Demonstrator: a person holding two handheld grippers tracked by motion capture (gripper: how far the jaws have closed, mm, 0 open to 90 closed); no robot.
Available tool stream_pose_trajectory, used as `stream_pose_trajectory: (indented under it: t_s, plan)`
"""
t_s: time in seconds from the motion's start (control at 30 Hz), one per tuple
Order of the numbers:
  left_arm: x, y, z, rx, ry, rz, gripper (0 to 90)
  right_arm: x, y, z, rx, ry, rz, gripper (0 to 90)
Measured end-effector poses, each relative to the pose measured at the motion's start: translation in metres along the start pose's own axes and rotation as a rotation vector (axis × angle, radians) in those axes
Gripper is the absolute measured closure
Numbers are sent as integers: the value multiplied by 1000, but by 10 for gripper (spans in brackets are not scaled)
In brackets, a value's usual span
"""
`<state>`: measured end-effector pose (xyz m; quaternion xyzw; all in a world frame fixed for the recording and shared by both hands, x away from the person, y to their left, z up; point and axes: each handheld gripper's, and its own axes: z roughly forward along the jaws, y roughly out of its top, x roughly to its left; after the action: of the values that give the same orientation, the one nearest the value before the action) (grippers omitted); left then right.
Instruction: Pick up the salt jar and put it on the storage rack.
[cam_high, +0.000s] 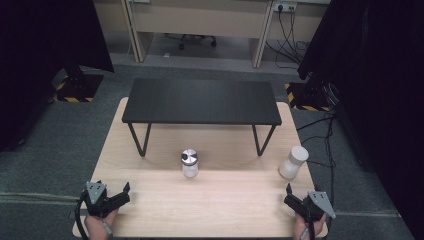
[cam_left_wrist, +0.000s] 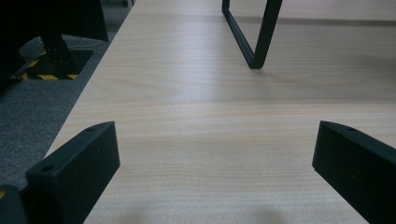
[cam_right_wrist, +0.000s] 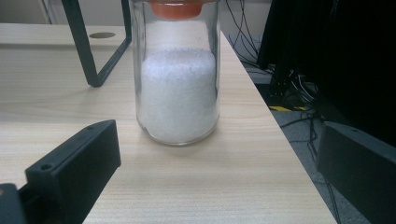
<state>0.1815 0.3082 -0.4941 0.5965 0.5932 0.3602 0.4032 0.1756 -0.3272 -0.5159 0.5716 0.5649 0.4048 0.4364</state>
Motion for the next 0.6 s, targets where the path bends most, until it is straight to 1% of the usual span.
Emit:
stream_pose_trajectory:
  t_s: [0.2, 0.3, 0.43, 0.47, 0.53, 0.6]
  plan:
    - [0, 1, 0, 3, -2, -2, 1, 0, -1, 0, -4, 1, -1, 2]
    - [1, 2, 0, 12, -9, 10, 2, -1, -1, 0, -5, 3, -2, 2]
    - [4, 4, 0, 11, -36, 22, 10, -1, -1, 0, -6, 4, -1, 2]
    - [4, 4, 0, 10, -42, 31, 11, -1, -1, 0, -7, 4, -2, 2]
    - [5, 3, -1, -1, -60, 44, 12, -1, -1, -1, -9, 3, 2, 2]
    - [6, 4, -1, -4, -72, 48, 12, -1, -2, -1, -14, 4, 5, 2]
